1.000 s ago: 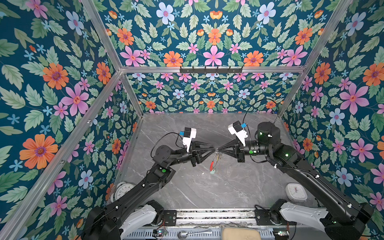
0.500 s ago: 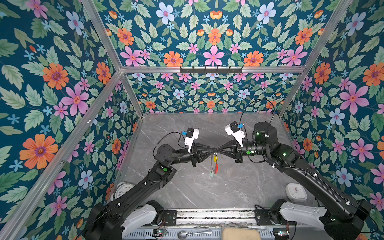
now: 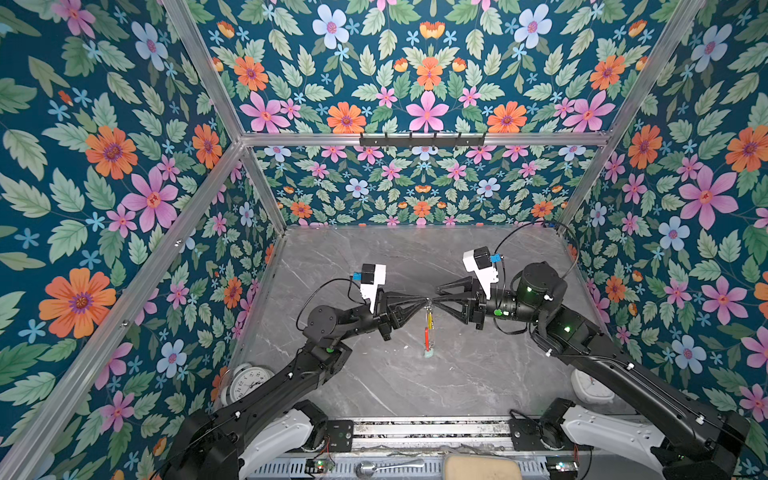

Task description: Remove the keys from the keyring

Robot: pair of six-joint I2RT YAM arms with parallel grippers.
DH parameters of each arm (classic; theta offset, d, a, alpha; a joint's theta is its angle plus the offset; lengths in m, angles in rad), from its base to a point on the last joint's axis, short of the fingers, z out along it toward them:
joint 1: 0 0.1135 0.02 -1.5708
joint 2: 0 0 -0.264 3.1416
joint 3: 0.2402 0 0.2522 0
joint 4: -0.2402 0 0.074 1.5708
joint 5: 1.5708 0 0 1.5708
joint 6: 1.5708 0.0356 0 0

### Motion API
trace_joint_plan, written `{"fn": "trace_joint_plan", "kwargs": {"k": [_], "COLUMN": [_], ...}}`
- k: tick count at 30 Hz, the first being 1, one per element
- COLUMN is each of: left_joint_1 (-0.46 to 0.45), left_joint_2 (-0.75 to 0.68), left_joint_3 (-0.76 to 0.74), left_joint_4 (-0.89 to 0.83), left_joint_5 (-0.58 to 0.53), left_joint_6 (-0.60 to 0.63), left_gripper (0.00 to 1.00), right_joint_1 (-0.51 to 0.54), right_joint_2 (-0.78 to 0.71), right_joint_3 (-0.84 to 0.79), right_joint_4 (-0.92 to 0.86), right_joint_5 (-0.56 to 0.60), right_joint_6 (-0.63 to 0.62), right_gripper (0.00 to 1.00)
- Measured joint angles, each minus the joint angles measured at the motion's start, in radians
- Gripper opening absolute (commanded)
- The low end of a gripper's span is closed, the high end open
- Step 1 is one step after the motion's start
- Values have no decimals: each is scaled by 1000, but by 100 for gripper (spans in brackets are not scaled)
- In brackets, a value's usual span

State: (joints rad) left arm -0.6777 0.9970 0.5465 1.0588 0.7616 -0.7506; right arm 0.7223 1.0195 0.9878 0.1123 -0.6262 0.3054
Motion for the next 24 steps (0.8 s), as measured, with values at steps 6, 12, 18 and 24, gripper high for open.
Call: {"fn": "trace_joint_plan", "kwargs": {"k": [6, 12, 18, 24], "left_joint_1": [-2, -1, -1, -1], "left_joint_2": [44, 122, 171, 179], "left_joint_3": [-30, -32, -22, -22], "left_joint_4": [191, 363, 459, 501], "left_joint_5": [-94, -142, -157, -160], "left_joint_6": [-5, -41, -85, -106], "left_gripper": [0, 0, 0, 0], "right_joint_1": [32, 37, 38, 40], "right_joint_2": [22, 44, 72, 91], "right_joint_3": [-41, -74, -71, -70], "right_joint_4": [206, 333, 393, 415], "right_joint_5": [34, 53, 47, 20], "right_joint_6": [88, 166, 214, 238], "right_gripper": [42, 40, 32, 23]}}
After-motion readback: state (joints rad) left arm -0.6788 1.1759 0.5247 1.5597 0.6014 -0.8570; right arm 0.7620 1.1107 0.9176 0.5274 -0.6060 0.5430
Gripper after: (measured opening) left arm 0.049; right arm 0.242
